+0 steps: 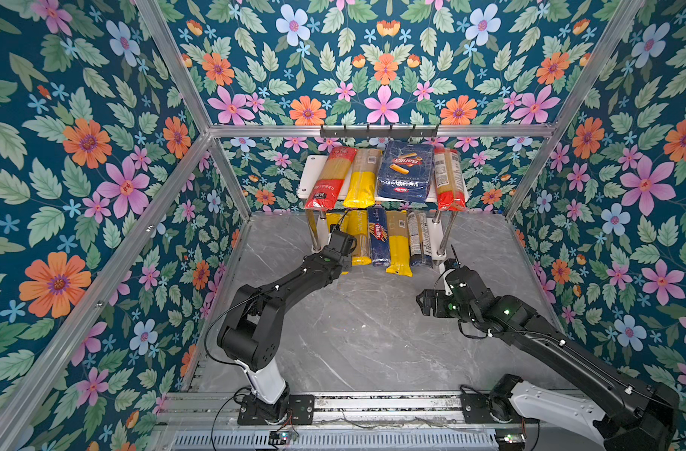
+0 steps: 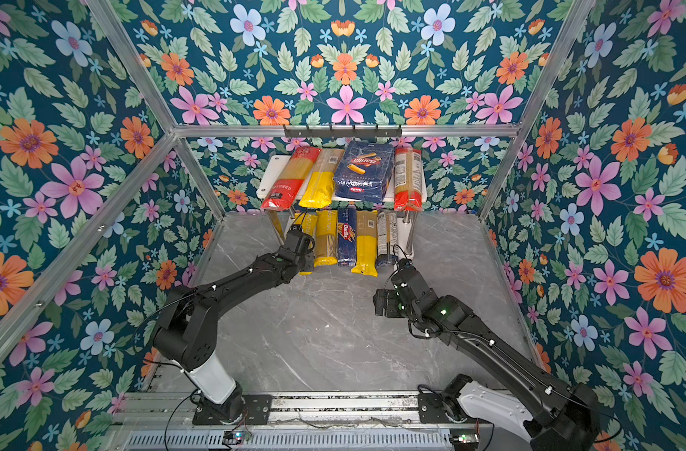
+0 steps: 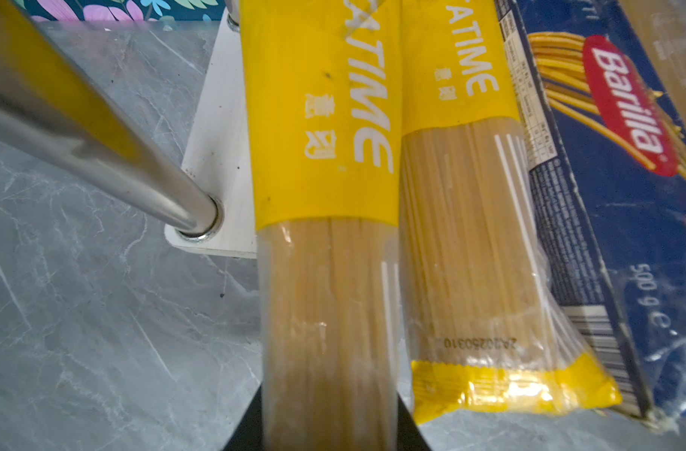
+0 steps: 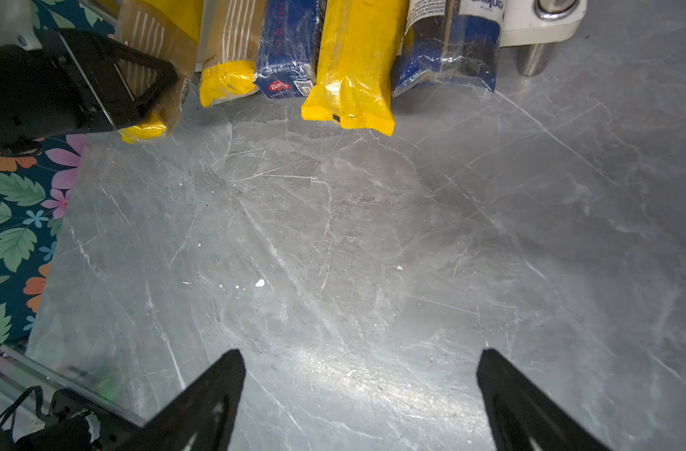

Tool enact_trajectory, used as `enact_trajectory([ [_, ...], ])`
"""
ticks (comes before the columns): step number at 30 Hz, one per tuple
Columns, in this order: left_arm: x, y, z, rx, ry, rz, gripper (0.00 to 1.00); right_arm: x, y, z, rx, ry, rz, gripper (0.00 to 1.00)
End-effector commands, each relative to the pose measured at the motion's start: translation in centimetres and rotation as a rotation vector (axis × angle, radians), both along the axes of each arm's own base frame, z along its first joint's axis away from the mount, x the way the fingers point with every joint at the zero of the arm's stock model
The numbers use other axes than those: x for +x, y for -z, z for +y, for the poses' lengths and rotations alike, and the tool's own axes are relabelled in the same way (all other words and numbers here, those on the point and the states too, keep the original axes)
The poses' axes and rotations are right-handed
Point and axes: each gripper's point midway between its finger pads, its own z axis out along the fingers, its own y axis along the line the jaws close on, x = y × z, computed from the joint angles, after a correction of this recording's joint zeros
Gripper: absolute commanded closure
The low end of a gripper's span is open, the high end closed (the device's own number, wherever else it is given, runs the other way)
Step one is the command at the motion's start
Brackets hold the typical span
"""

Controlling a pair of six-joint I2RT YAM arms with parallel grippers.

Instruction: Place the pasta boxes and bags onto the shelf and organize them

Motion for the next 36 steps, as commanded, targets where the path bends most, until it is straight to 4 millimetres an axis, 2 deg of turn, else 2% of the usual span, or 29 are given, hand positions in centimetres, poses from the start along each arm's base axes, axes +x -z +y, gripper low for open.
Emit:
enact_trajectory([
  [1,3.6,-2.4,-1.2,-0.048,0.001,-0.128,1.0,0.5,-0.2,-0.3,-0.007,-0.004,-0.001,0.06],
  [12,7.1,-2.0,-1.0,-0.024,-0.011,-0.139,1.0,2.1,0.1,-1.0,0.002,0.018,0.026,0.06],
  [21,8.2,-1.2,-0.2,-0.009,-0.023,-0.132,1.0,2.9,0.2,-0.9,0.001,0.023,0.034,0.06],
  [32,8.5,-0.3,0.8,-0.006,-0.039,-0.118,1.0,3.0,0.3,-0.9,-0.002,0.028,0.042,0.06],
  [34,8.4,-0.2,0.8,-0.006,-0.037,-0.114,0.83,3.0,0.3,-1.0,-0.001,0.029,0.044,0.06],
  [36,8.4,-0.1,1.0,-0.003,-0.041,-0.115,0.5,3.0,0.2,-1.1,-0.002,0.032,0.042,0.06],
])
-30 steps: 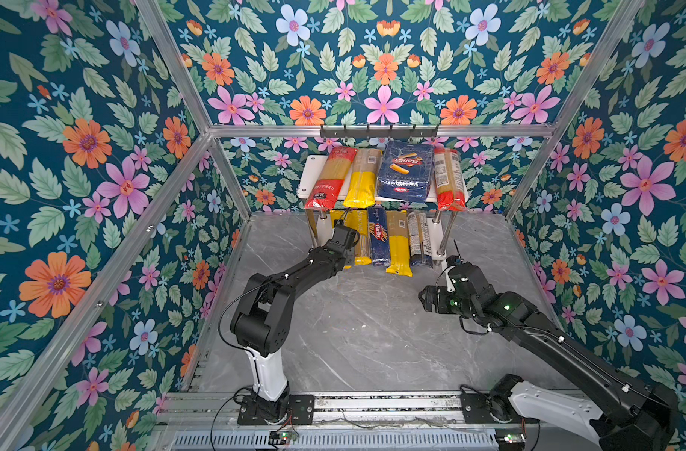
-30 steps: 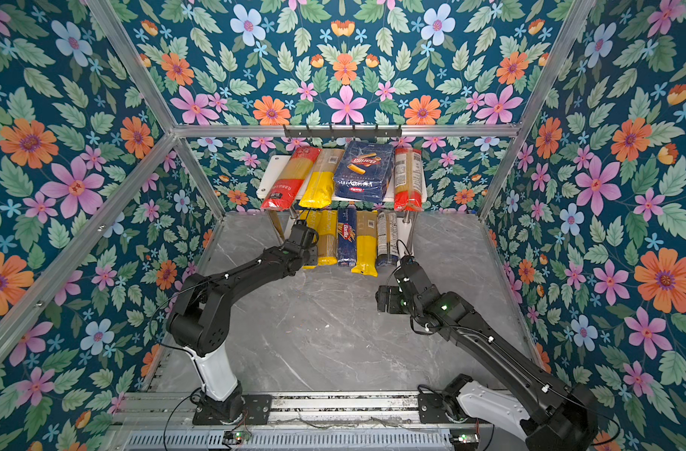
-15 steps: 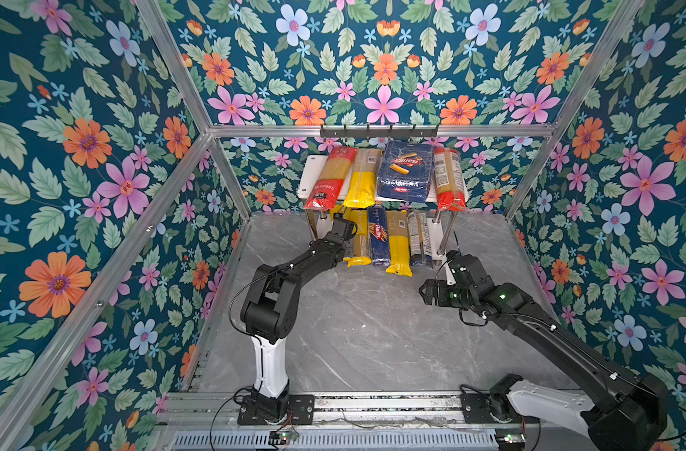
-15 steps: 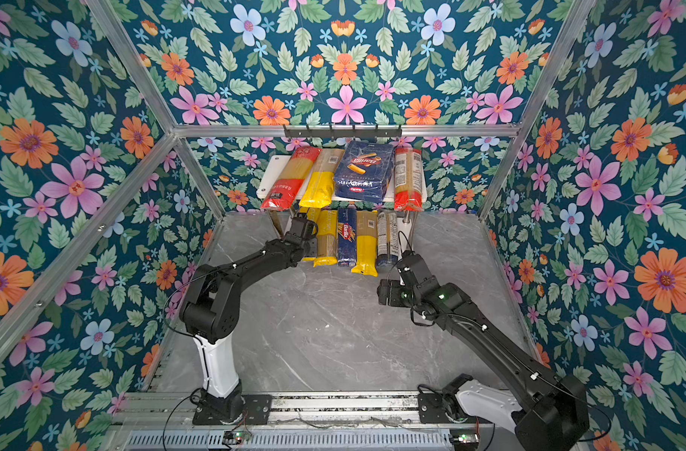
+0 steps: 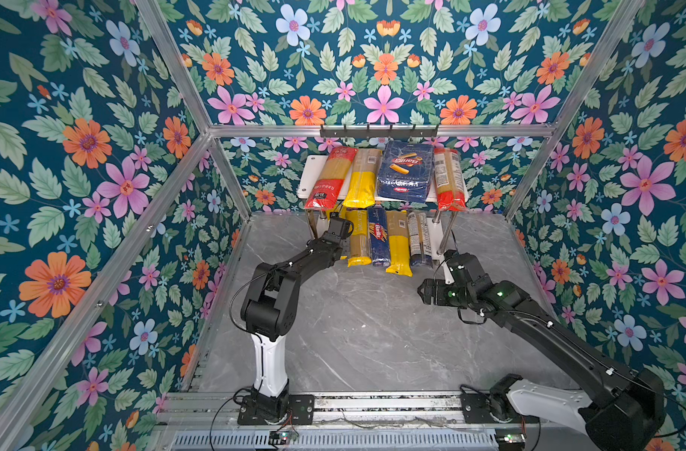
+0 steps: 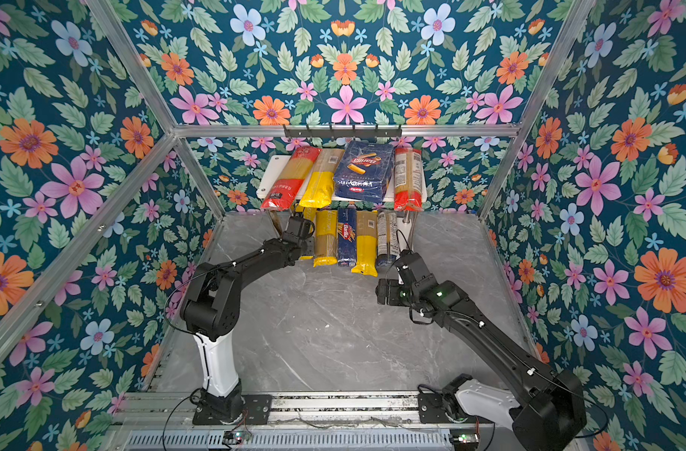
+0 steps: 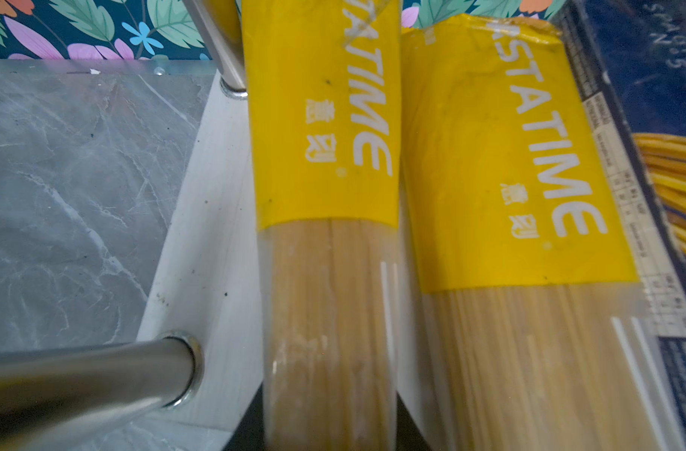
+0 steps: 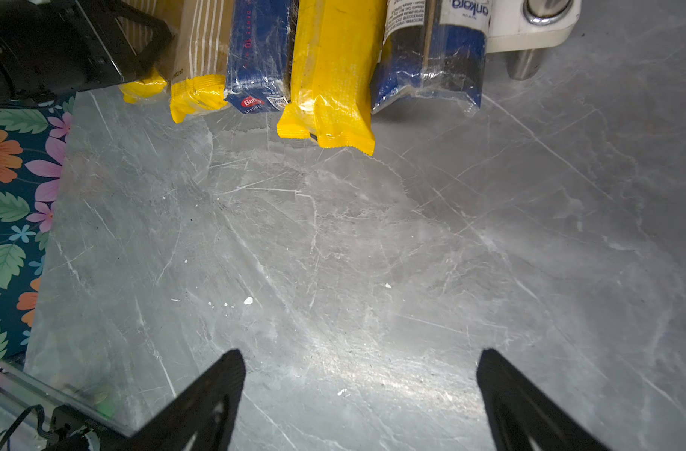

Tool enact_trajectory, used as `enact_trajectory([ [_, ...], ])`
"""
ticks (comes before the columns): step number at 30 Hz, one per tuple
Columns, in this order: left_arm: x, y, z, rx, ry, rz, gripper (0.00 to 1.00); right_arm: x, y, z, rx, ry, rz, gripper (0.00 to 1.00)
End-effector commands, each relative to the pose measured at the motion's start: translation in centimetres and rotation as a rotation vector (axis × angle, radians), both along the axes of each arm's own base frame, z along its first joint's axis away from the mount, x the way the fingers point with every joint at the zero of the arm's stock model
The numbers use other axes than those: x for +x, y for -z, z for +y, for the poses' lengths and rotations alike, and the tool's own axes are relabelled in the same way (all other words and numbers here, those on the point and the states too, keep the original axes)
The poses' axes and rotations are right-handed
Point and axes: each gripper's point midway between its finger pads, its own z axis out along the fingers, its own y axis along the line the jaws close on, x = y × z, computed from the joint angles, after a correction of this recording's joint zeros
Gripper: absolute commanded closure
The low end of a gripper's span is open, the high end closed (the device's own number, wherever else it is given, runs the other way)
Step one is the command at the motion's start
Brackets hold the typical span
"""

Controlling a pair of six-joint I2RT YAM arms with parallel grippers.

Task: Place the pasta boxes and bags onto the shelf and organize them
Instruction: 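Open the left gripper and withdraw both grippers from the shelf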

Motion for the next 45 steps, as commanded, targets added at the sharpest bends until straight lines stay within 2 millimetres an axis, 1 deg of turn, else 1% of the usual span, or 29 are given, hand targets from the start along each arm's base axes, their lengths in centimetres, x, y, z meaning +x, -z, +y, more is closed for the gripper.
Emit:
enact_trajectory([
  [1,1.2,-1.7,0.2,-0.015,-0.027,-0.083,0.39,0.0,-0.4,-0.1,-0.001,0.006,-0.007,0.06],
  [3,1.0,-1.7,0.4,-0.011,-0.03,-0.084,0.21,0.0,-0.4,-0.1,0.0,0.009,-0.005,0.06],
  [4,1.0,-1.6,0.4,-0.012,-0.03,-0.084,0.15,0.0,-0.4,-0.1,0.001,0.007,-0.006,0.06],
  [6,0.8,-1.7,0.2,-0.018,-0.022,-0.08,0.1,-0.1,-0.4,-0.2,0.0,0.009,-0.003,0.05],
  [8,0.6,-1.8,0.2,-0.023,-0.018,-0.079,0.07,-0.1,-0.5,-0.2,0.001,0.011,-0.001,0.05],
  [11,0.1,-2.3,0.2,-0.041,-0.012,-0.08,0.06,-0.1,-0.8,-0.2,0.008,0.011,-0.006,0.05],
  [16,-1.8,-2.7,0.0,-0.088,0.014,-0.066,0.05,-0.4,-1.1,-0.1,0.019,0.009,-0.005,0.05],
  [22,-5.5,-2.8,0.2,-0.121,0.032,-0.044,0.04,-1.0,-1.3,-0.2,0.037,0.007,-0.002,0.05],
  [23,-6.3,-2.8,0.2,-0.127,0.033,-0.042,0.01,-1.1,-1.3,-0.2,0.042,0.004,-0.001,0.05],
  [26,-8.6,-3.1,0.6,-0.155,0.04,-0.039,0.0,-1.6,-0.9,-0.2,0.049,-0.005,0.006,0.04],
  [27,-9.4,-3.2,0.9,-0.157,0.037,-0.042,0.0,-1.8,-0.6,-0.3,0.042,-0.005,0.014,0.01],
  [31,-12.4,-4.1,2.7,-0.16,0.015,-0.073,0.0,-2.4,0.4,-1.2,-0.003,0.007,0.047,0.01],
  [35,-15.4,-4.4,4.9,-0.147,-0.006,-0.106,0.0,-3.3,1.4,-2.3,-0.031,0.03,0.069,0.01],
  [36,-16.1,-4.2,5.6,-0.139,-0.015,-0.112,0.0,-3.6,1.5,-2.5,-0.028,0.036,0.064,0.01],
  [39,-18.0,-3.8,7.4,-0.12,-0.06,-0.13,0.0,-4.5,2.0,-3.7,-0.037,0.072,0.05,0.01],
  [43,-19.7,-3.7,8.9,-0.132,-0.095,-0.174,0.0,-5.3,2.3,-5.8,-0.059,0.147,0.016,0.01],
  [45,-20.5,-3.9,9.7,-0.134,-0.115,-0.206,0.0,-5.6,2.6,-6.9,-0.097,0.171,0.003,0.01],
])
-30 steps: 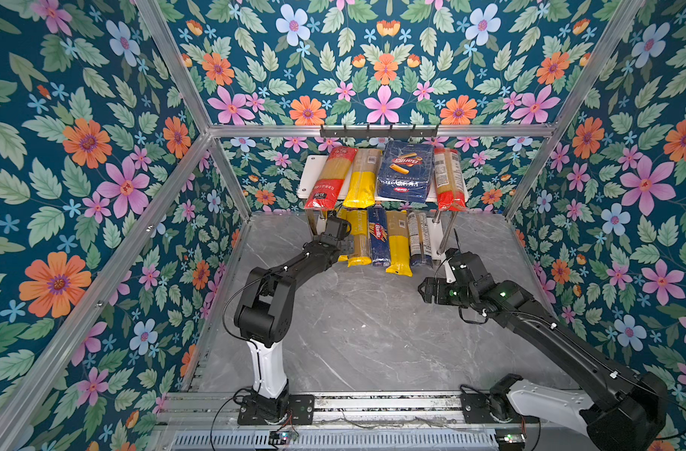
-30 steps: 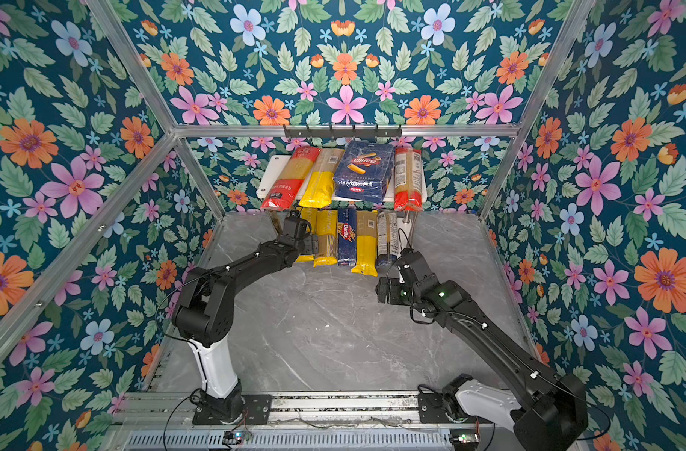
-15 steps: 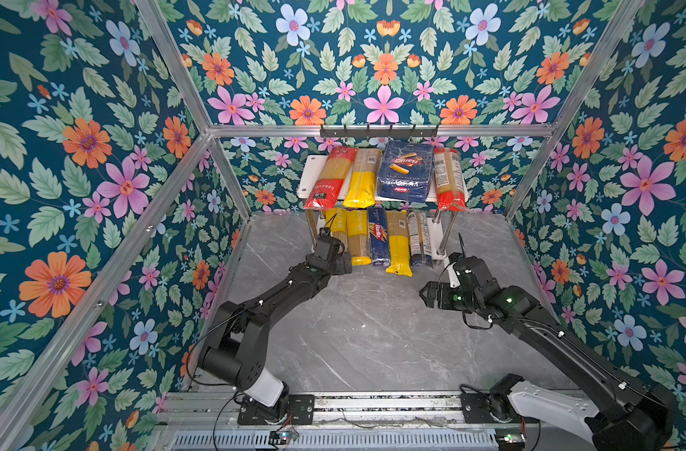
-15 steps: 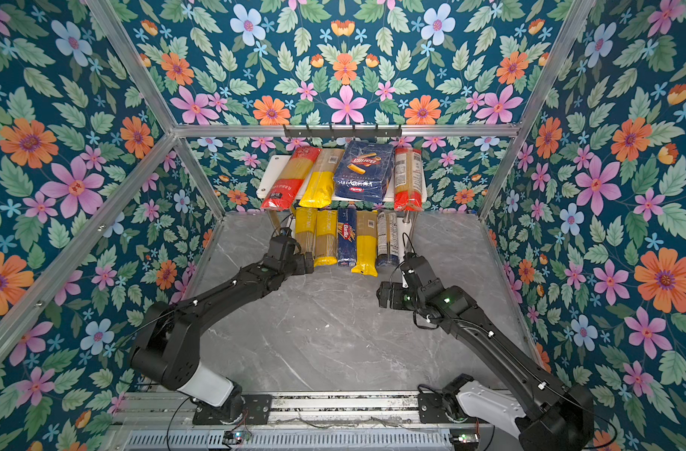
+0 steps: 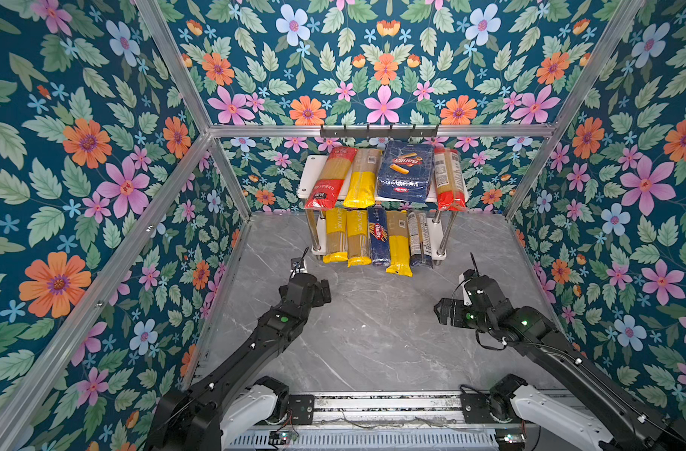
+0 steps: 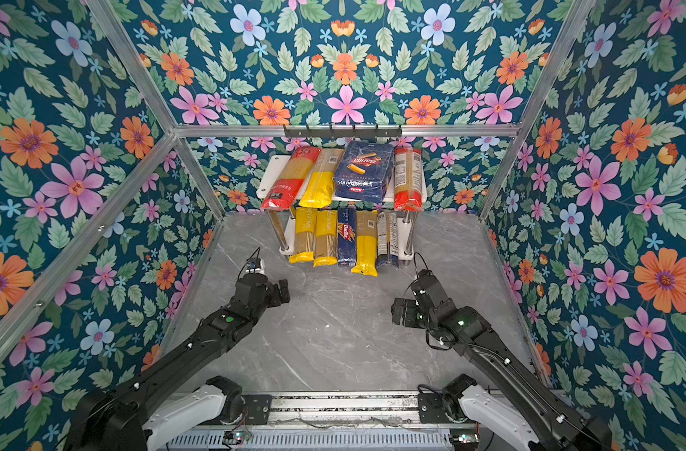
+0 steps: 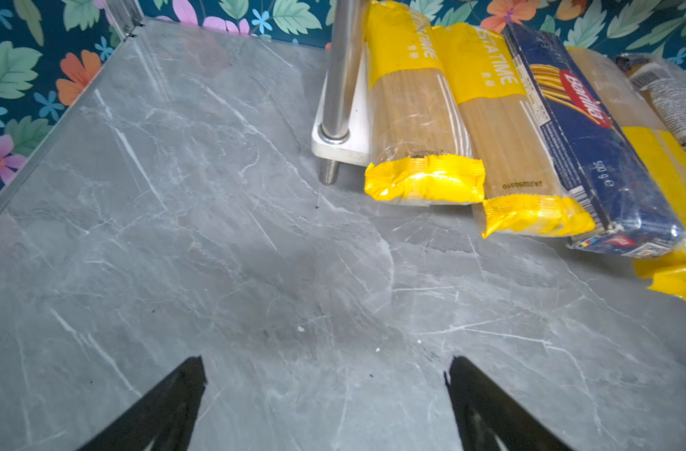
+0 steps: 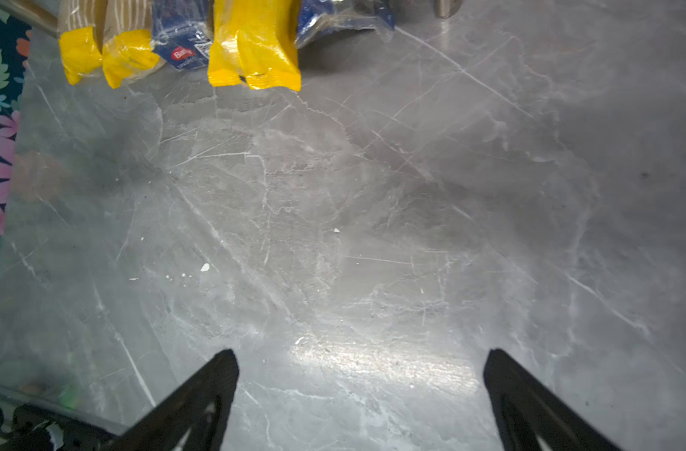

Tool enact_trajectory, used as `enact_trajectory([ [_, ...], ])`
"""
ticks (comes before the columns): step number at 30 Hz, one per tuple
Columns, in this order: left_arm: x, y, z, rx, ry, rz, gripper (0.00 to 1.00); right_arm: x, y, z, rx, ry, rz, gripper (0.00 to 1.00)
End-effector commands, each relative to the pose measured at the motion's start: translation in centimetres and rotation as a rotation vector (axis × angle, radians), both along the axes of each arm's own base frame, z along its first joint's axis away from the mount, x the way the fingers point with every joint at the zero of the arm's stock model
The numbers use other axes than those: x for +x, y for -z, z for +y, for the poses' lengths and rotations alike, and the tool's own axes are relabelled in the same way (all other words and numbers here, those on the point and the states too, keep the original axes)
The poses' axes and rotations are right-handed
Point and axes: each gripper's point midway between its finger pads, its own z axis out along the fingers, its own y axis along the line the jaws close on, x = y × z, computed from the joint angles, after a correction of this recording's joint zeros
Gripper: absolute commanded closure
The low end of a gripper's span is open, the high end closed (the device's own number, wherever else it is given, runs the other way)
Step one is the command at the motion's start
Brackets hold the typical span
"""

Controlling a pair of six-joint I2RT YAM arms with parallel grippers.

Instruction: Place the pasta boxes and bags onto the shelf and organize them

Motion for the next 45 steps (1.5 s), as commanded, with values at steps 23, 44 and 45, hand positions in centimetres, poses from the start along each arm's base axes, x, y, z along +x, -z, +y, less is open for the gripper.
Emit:
enact_trajectory([
  [23,4.8,-1.7,4.9,0.313,-0.162,-0.309,0.0,8.7,0.2,-11.2,-0.295,0.355,-0.524,0.01],
  [44,7.5,1.2,11.1,0.255,-0.234,-0.397,0.01,12.8,3.5,-16.2,-0.334,0.374,-0.564,0.01],
  [45,7.4,1.3,11.2,0.252,-0.237,-0.404,0.0,13.0,3.8,-16.0,-0.326,0.363,-0.568,0.01],
])
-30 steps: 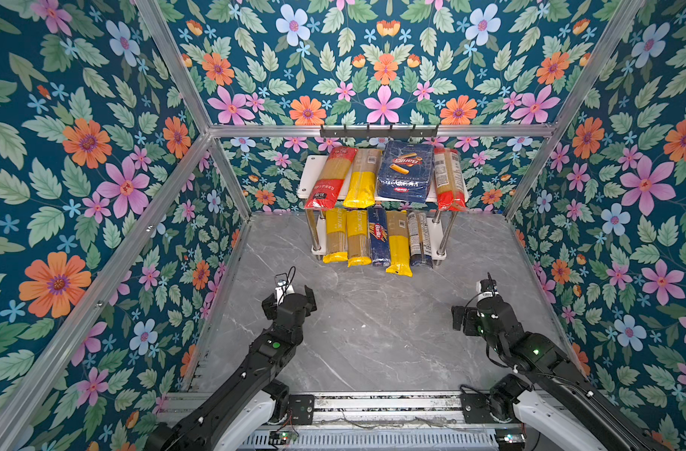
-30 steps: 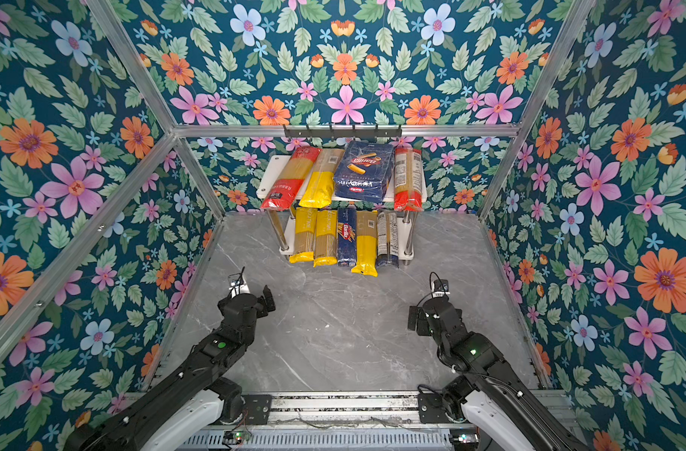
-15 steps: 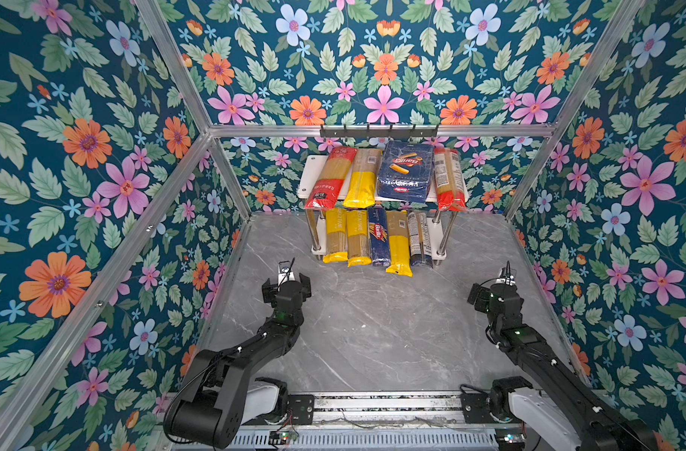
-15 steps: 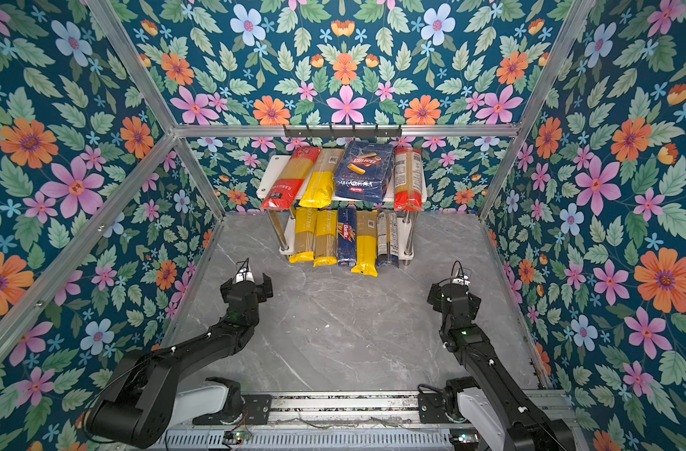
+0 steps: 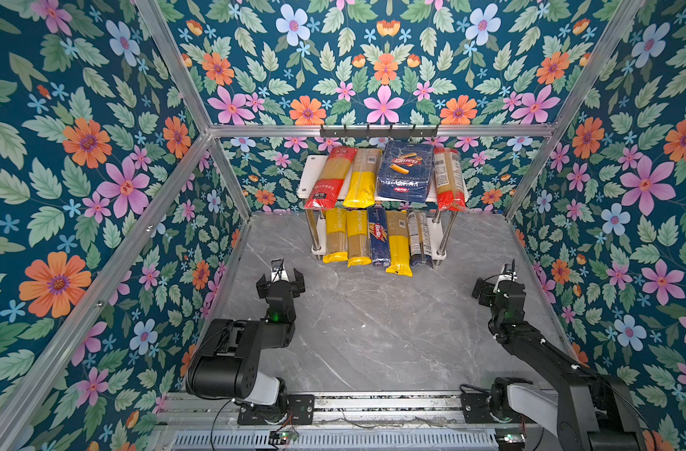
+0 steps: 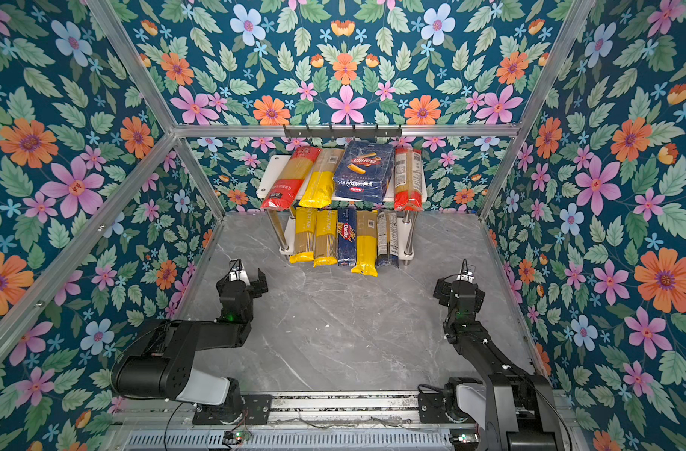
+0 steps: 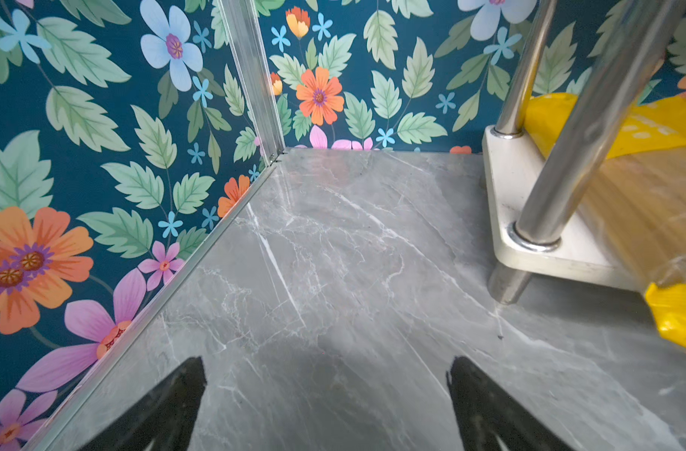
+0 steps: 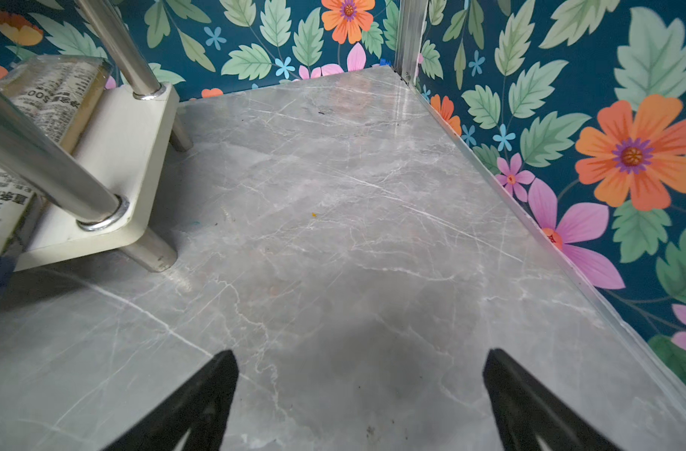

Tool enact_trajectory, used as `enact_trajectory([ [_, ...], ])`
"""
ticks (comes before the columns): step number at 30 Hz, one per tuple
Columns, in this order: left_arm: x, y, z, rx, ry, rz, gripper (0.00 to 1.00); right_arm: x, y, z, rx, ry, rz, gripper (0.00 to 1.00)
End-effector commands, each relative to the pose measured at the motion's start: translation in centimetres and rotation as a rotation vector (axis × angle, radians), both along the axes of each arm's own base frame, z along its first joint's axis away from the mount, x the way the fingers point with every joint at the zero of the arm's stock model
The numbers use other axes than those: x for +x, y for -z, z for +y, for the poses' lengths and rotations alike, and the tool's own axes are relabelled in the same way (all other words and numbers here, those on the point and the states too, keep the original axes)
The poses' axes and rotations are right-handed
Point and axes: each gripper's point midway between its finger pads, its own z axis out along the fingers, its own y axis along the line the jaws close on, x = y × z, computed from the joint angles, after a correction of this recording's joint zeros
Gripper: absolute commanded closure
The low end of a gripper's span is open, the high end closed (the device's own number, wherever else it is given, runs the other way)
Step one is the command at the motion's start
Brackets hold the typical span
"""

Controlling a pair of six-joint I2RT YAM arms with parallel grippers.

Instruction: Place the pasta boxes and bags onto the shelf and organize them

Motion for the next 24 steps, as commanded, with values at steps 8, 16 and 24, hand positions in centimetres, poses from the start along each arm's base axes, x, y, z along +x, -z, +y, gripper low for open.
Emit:
enact_trajectory([
  [8,0.7,-0.2,0.5,-0.026,0.022,-0.089,0.0,2.8,0.1,1.7,0.029,-0.111,-0.143,0.01],
  [16,0.9,0.3,0.5,-0.047,0.048,-0.075,0.0,4.0,1.4,5.1,0.034,-0.326,-0.101,0.01],
  [24,1.0,0.4,0.6,-0.059,0.06,-0.074,0.0,4.1,1.3,4.4,0.101,-0.337,-0.104,0.01],
])
